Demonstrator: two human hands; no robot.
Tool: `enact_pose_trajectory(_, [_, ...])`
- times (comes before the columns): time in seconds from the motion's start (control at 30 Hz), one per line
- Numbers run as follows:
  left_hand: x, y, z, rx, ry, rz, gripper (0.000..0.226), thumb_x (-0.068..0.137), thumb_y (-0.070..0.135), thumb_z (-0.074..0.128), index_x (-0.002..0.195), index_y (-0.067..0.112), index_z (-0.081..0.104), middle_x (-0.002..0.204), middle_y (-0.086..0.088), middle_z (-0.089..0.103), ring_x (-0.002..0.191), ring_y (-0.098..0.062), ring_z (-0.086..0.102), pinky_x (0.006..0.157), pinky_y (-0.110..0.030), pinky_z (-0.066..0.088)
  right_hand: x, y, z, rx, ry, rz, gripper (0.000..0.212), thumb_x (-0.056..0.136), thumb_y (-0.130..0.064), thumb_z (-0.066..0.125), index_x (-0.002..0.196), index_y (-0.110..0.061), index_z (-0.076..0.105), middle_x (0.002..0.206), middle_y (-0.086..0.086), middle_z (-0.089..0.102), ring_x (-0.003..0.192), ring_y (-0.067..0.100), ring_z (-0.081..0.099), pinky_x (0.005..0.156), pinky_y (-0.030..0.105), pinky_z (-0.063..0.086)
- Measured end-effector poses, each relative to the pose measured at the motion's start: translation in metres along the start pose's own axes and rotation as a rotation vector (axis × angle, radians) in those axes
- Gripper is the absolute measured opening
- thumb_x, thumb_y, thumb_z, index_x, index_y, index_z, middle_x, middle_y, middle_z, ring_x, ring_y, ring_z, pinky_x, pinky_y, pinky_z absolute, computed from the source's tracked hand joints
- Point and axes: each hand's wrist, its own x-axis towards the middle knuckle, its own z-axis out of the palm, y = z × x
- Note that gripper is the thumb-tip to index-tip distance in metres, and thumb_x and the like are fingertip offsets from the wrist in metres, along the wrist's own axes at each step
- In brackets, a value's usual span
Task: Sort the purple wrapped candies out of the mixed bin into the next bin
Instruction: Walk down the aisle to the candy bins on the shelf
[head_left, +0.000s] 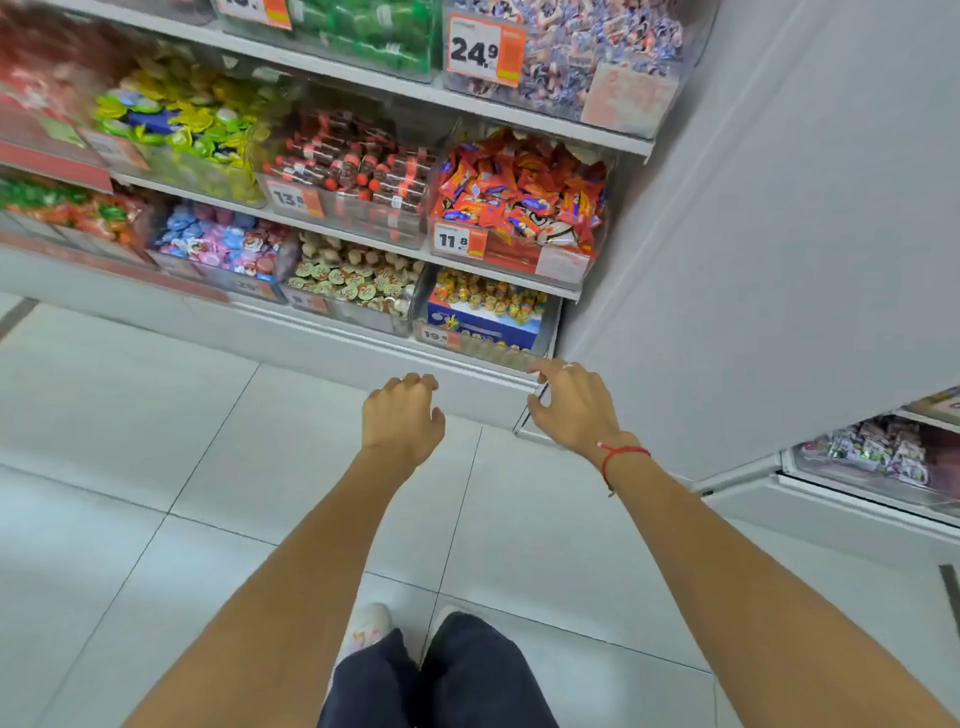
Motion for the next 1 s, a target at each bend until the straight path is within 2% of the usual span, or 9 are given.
enact_pose_trajectory(0.17, [-0.045, -0.059, 0.016, -0.063, -0.044, -0.17, 0.04, 0.095, 0.024, 0.05, 0.134, 0.019, 0.051, 0.129, 0.002, 0.058, 0.116, -0.021, 0.054, 0.088, -0.033, 0.044, -0.008, -0.056, 0.04, -0.012, -0.123, -0.109, 0.041, 0.092, -0.022, 0.055, 0.133, -0.018, 0.052, 0.122, 0.003, 0.062, 0.113, 0.024, 0.055, 0.094, 0.035, 0.04])
enact_pose_trajectory(0.37, [-0.096, -0.125, 0.023, -0.093, -0.021, -0.328, 0.043, 0.094, 0.033, 0.051, 0.134, 0.019, 0.052, 0.127, 0.0, 0.059, 0.116, -0.023, 0.052, 0.083, -0.033, 0.042, -0.025, -0.136, 0.085, -0.031, -0.198, -0.256, 0.042, 0.093, -0.023, 0.054, 0.134, -0.018, 0.051, 0.12, 0.003, 0.061, 0.111, 0.023, 0.055, 0.094, 0.033, 0.038])
enact_pose_trajectory(0.5, [-0.135, -0.176, 0.022, -0.141, -0.015, -0.414, 0.044, 0.094, 0.032, 0.051, 0.136, 0.019, 0.049, 0.129, -0.001, 0.057, 0.118, -0.023, 0.051, 0.082, -0.033, 0.042, -0.041, -0.19, 0.111, -0.048, -0.255, -0.328, 0.041, 0.093, -0.023, 0.054, 0.133, -0.018, 0.051, 0.118, 0.003, 0.061, 0.111, 0.022, 0.054, 0.097, 0.034, 0.038])
enact_pose_trajectory(0.67, [-0.183, -0.243, 0.011, -0.158, 0.065, -0.486, 0.049, 0.094, 0.031, 0.051, 0.14, 0.018, 0.044, 0.134, 0.002, 0.053, 0.124, -0.022, 0.046, 0.086, -0.036, 0.044, -0.056, -0.256, 0.138, -0.073, -0.284, -0.423, 0.042, 0.093, -0.023, 0.053, 0.134, -0.018, 0.051, 0.119, 0.002, 0.061, 0.112, 0.022, 0.054, 0.098, 0.033, 0.036])
enact_pose_trajectory(1.0, [-0.228, -0.348, 0.0, -0.213, 0.211, -0.618, 0.047, 0.091, 0.025, 0.054, 0.135, 0.013, 0.05, 0.138, 0.002, 0.052, 0.127, -0.023, 0.044, 0.092, -0.038, 0.041, -0.055, -0.372, 0.185, -0.065, -0.292, -0.628, 0.045, 0.093, -0.024, 0.054, 0.137, -0.018, 0.049, 0.132, 0.003, 0.056, 0.122, 0.023, 0.046, 0.103, 0.029, 0.026])
